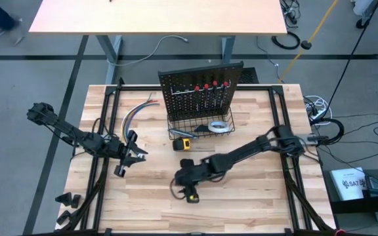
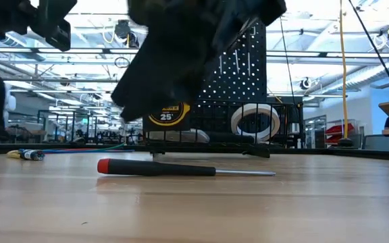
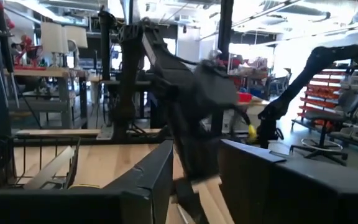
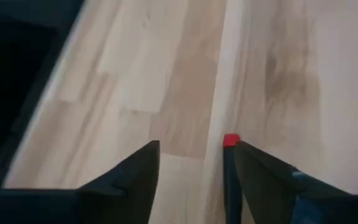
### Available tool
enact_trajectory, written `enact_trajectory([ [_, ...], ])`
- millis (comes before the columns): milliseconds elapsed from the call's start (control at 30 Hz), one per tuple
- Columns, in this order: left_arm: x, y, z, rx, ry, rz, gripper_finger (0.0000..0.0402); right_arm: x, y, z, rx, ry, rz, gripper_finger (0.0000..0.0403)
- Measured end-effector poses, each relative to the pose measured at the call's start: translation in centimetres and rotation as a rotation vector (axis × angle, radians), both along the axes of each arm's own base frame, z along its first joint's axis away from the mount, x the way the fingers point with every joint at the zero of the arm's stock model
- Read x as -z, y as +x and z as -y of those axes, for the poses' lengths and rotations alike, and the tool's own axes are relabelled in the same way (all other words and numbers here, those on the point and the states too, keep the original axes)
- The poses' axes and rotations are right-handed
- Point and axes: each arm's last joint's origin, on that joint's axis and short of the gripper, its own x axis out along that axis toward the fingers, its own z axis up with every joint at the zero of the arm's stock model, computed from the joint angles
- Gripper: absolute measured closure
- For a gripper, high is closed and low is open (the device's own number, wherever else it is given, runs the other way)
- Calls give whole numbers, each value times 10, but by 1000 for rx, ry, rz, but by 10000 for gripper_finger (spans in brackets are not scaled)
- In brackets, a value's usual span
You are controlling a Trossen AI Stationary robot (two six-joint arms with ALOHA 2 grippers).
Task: Hang tools onto peg board
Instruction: Hang the black screwdriver onto the pegboard
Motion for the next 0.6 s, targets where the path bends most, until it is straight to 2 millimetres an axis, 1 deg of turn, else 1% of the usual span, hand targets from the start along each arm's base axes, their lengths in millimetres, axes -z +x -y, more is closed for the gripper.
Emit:
enact_trajectory([
  [167,0,0,0,-4,-2,0,267,20,18,-4,53,-85,-95,195],
  [267,0,0,0,-3,-2,-1,267,36,26,-5,98,-126,-133,204],
  [367,0,0,0,-3,-1,-1,267,47,27,-5,147,-168,-164,222],
  [467,0,0,0,-3,-2,-2,267,55,25,-4,177,-172,-218,257],
  [533,0,0,0,-3,-2,-1,267,57,22,-5,189,-182,-239,294],
  [600,0,0,0,-3,-1,-2,267,58,20,-6,190,-198,-253,341],
])
